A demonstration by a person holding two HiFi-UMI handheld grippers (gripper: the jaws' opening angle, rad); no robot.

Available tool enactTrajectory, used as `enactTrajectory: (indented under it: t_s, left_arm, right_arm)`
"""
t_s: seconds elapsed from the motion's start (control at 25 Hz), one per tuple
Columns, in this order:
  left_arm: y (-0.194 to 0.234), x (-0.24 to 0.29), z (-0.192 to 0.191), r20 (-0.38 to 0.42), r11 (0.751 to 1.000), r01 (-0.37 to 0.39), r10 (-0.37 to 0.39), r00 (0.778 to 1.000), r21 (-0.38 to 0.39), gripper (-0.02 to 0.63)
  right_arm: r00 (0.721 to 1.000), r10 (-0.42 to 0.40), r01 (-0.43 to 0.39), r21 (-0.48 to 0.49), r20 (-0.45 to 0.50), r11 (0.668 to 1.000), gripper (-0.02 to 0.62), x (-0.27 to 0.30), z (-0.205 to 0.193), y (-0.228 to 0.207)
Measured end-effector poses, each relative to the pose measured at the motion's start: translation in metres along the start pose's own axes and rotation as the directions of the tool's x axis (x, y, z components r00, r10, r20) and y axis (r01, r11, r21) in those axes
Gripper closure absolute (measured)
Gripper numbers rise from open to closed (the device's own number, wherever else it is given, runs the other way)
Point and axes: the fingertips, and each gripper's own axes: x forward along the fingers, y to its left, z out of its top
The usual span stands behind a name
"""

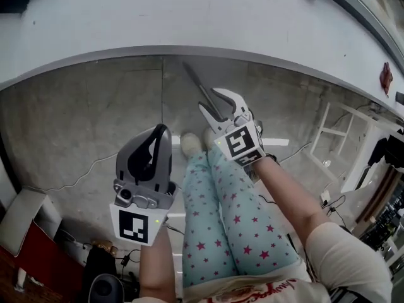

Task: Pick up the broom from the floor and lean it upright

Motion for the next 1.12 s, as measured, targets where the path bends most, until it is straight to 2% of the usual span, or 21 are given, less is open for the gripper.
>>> enactTrajectory:
  t_s: [0.28, 0.4, 0.6, 0.76, 1.0, 1.12]
  left_arm:
    - [0.016, 0.001, -0.08, -0.051, 1.0, 0.026, -0.026, 0.998, -0.012, 0.584]
    - [0.022, 0.001, -0.107, -0.057, 0.999, 0.038, -0.039, 0.998, -0.033, 0.584]
    - [0.022, 0.003, -0.152, -0.084, 0.993, 0.107, -0.11, 0.99, -0.046, 0.584]
    - [0.03, 0.003, -0.177, -0.095, 0.991, 0.111, -0.118, 0.988, -0.069, 0.584]
    - [0.048, 0.009, -0.195, -0.097, 0.992, 0.109, -0.115, 0.989, -0.065, 0.584]
    - [0.053, 0.012, -0.198, -0.097, 0.991, 0.113, -0.119, 0.988, -0.067, 0.584]
  right_arm:
    - [0.994, 0.01, -0.006, 0.032, -0.109, 0.999, 0.43, 0.081, -0.1, -0.007]
    - [0.99, 0.025, -0.012, 0.096, -0.137, 0.995, 0.43, 0.118, -0.133, -0.01]
    - [0.979, 0.034, 0.001, 0.172, -0.2, 0.985, 0.43, 0.176, -0.187, -0.018]
    - [0.962, 0.001, 0.039, 0.139, -0.274, 0.989, 0.43, 0.207, -0.219, -0.029]
    - [0.923, -0.014, 0.044, 0.069, -0.384, 0.997, 0.431, 0.231, -0.261, -0.028]
    - [0.915, -0.017, 0.045, 0.059, -0.403, 0.997, 0.464, 0.234, -0.271, -0.025]
